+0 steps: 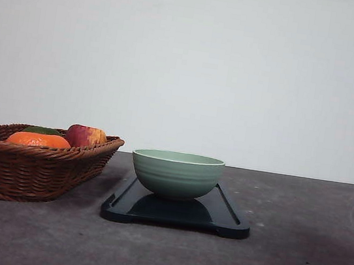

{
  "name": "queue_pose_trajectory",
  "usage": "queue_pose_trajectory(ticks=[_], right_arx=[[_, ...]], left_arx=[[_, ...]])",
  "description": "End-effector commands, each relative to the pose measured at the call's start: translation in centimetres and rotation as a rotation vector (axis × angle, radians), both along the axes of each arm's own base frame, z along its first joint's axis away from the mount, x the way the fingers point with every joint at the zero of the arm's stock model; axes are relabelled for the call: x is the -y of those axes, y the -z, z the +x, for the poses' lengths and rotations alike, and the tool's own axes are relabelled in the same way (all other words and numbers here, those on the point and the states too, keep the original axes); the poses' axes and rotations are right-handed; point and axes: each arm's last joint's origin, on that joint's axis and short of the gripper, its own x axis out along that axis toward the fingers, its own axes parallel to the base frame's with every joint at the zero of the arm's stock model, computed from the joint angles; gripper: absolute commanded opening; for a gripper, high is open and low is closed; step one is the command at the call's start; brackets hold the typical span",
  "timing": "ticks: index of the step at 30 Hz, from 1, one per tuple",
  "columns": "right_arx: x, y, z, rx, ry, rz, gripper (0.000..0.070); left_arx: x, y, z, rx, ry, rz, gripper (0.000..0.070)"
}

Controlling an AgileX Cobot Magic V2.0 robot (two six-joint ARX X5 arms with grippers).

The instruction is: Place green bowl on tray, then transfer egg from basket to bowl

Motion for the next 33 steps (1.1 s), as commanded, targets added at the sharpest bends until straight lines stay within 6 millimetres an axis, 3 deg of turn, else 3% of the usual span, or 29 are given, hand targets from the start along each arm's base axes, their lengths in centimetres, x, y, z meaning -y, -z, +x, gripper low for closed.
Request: queue_pose_trajectory(ticks=[1,33], right_arx=[[0.01,0.0,0.03,0.008,0.002,0.013,0.0016],[0.01,0.0,0.03,0.008,0.002,0.013,0.0016]], left_arx=[[-0.02,0.47,0.11,-0.001,-0.001,0.006,0.0013],[-0.02,0.47,0.1,-0.001,-0.001,0.006,0.0013]])
